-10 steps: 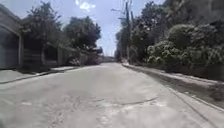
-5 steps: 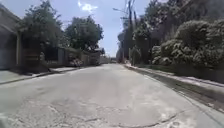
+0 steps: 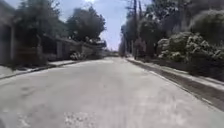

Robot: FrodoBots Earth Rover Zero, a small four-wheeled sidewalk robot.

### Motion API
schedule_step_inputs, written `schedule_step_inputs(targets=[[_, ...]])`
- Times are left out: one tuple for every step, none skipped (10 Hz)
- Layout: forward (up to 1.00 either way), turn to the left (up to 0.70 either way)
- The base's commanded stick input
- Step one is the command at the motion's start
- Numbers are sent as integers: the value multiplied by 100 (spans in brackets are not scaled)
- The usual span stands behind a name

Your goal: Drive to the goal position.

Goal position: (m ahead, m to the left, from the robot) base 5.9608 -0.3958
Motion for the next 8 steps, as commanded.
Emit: schedule_step_inputs(targets=[[100,-37],[100,-37],[100,-13],[100,3],[100,3],[100,3],[100,3],[100,3]])
